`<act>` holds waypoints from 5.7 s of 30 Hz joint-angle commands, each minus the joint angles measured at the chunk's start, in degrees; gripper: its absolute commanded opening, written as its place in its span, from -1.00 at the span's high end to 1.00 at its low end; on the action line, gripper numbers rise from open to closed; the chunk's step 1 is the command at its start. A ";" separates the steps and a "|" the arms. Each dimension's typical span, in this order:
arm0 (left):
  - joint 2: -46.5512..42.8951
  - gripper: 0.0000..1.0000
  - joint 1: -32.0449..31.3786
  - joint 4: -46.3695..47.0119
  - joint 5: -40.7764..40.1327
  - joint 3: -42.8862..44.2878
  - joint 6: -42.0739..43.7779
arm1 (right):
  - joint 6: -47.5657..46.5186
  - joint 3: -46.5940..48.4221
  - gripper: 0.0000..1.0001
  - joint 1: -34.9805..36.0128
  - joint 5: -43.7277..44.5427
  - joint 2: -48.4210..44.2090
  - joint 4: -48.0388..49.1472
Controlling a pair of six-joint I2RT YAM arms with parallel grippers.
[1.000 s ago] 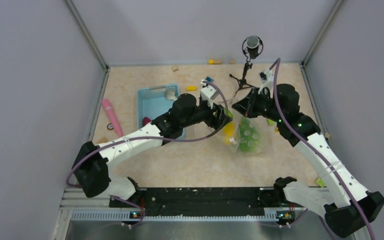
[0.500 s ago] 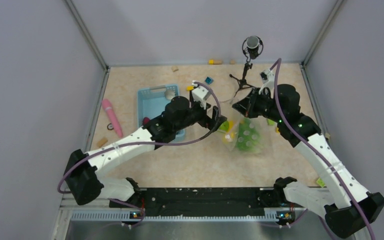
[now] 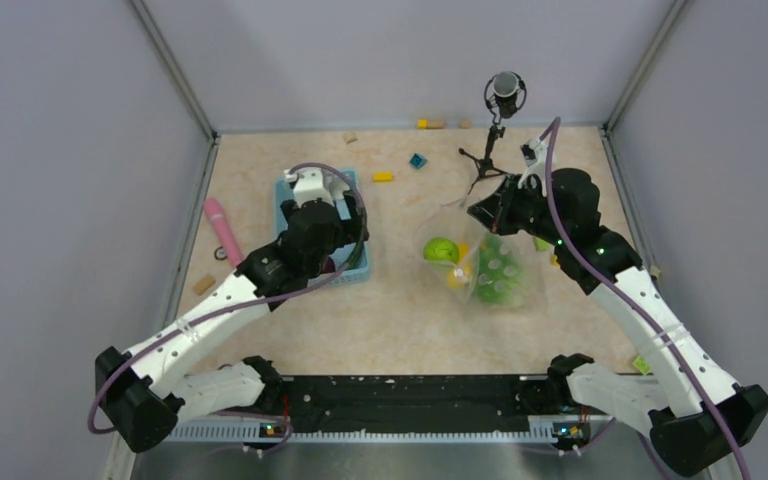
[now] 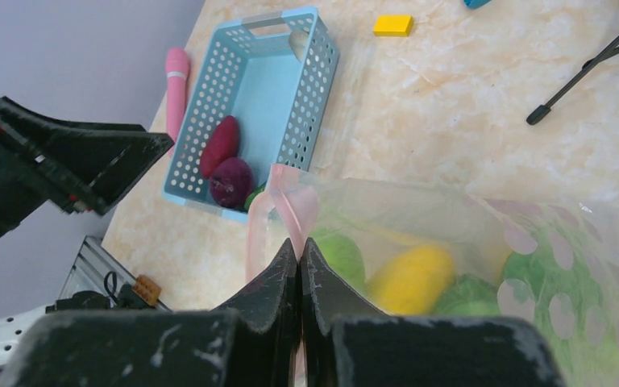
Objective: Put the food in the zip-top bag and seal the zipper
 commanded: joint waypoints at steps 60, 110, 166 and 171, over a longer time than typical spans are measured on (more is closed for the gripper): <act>30.09 -0.43 20.85 -8.34 13.16 0.43 -16.96 | -3.60 0.30 1.00 0.23 4.97 3.68 0.09; 17.06 0.54 -1.15 42.42 49.98 0.13 13.98 | 7.89 2.98 1.00 0.24 -15.75 1.06 11.21; 10.79 1.00 -13.05 49.01 26.24 -1.12 7.82 | 19.10 -1.03 1.00 0.08 -4.43 -2.96 15.65; 11.47 1.00 -13.56 52.09 25.17 -0.51 8.63 | 22.93 -1.60 1.00 0.08 -5.13 -2.98 15.75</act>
